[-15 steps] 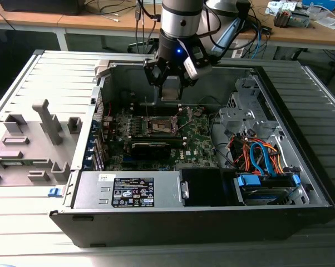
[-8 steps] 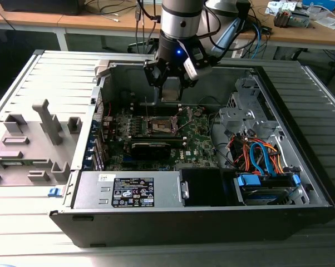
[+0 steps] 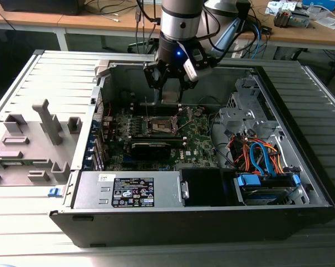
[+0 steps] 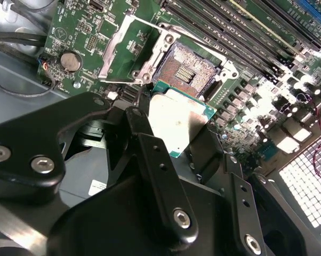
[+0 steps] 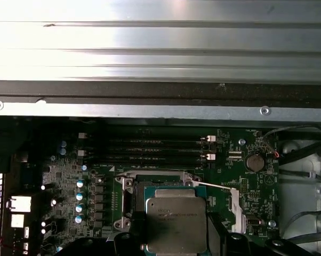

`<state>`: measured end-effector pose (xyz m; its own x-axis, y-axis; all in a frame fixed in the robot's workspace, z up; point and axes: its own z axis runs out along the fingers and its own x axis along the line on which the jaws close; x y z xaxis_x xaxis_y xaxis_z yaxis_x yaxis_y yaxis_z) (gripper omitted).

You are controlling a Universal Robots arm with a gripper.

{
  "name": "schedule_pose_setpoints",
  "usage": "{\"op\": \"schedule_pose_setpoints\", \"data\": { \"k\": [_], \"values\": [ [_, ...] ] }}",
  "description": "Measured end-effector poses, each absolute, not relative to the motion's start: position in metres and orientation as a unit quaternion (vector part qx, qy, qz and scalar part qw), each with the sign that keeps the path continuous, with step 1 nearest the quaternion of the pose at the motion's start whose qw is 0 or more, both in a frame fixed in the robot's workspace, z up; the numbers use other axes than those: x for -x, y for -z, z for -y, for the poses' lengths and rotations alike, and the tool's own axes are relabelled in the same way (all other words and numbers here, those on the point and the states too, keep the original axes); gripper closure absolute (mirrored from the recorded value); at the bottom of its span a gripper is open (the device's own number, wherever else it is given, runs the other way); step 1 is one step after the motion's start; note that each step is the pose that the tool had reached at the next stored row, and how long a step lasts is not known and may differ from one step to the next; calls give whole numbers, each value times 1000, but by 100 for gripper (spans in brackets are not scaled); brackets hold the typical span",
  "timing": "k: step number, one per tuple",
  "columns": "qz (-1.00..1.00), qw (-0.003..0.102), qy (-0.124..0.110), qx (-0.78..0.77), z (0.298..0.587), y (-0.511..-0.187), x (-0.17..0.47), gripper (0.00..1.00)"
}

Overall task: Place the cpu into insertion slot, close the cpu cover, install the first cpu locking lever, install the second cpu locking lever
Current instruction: 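Place the cpu into insertion slot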

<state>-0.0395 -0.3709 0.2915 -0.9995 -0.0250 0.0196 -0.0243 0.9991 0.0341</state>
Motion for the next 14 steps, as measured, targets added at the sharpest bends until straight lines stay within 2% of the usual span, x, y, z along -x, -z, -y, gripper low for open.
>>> {"op": "schedule_pose_setpoints", "data": {
  "k": [14],
  "values": [
    [1000, 10, 17, -8, 371, -291, 39, 45]
  ]
}}
